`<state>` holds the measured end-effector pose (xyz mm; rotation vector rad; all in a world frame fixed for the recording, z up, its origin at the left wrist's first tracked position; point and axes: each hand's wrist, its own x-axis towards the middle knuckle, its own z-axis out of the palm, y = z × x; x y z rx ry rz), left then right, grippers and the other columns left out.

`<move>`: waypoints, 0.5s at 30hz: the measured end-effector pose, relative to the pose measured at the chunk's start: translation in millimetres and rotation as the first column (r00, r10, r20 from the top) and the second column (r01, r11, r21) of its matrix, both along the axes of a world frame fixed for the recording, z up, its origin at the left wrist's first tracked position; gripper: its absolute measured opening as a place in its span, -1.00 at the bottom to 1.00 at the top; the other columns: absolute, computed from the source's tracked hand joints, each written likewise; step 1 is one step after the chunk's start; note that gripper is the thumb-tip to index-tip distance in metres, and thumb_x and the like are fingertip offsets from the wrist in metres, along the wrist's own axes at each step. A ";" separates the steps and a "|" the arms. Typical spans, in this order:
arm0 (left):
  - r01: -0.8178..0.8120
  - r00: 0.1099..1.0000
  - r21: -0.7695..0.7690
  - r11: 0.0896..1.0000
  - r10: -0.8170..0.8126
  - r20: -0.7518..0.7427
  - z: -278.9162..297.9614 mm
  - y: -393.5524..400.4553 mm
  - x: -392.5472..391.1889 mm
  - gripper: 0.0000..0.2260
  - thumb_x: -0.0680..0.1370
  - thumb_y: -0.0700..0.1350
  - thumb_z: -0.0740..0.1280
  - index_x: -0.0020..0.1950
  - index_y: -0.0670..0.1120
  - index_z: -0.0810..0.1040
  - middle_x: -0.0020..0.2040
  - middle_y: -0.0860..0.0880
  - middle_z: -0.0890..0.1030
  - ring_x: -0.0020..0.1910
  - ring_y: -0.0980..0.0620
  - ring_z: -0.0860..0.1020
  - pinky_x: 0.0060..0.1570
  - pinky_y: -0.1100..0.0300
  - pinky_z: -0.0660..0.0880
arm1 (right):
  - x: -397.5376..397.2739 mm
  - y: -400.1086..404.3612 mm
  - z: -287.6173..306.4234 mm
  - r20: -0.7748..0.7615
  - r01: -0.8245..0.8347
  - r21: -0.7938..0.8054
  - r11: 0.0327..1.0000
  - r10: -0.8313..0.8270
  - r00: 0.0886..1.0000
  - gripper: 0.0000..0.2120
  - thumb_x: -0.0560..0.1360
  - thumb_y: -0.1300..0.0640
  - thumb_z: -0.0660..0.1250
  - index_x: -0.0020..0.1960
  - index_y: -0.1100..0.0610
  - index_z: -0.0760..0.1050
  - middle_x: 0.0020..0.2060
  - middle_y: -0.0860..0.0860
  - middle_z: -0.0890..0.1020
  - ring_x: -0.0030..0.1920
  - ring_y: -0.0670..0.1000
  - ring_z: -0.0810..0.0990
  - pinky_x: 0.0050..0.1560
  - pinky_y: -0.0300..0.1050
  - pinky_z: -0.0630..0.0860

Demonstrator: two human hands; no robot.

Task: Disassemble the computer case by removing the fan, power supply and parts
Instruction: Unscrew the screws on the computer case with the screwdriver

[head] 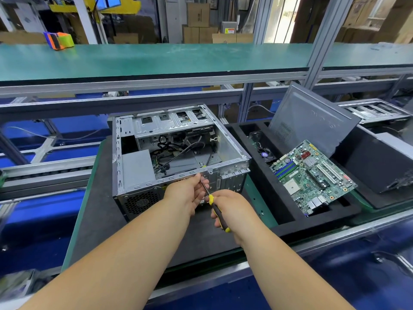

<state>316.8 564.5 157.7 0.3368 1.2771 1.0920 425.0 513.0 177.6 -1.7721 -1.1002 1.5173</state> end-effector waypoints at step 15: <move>0.006 1.000 -0.024 1.000 -0.005 0.005 -2.1 3.1 -2.3 -0.84 0.61 -0.14 0.30 -0.14 -0.12 0.59 -0.39 0.03 0.67 -0.48 0.20 0.60 -0.50 0.41 0.48 | 6.9 2.3 -23.6 0.170 -0.059 0.267 0.962 0.014 0.985 -0.93 0.49 0.07 0.38 -0.03 -0.05 0.55 -0.35 -0.08 0.57 -0.45 -0.19 0.46 -0.52 -0.34 0.35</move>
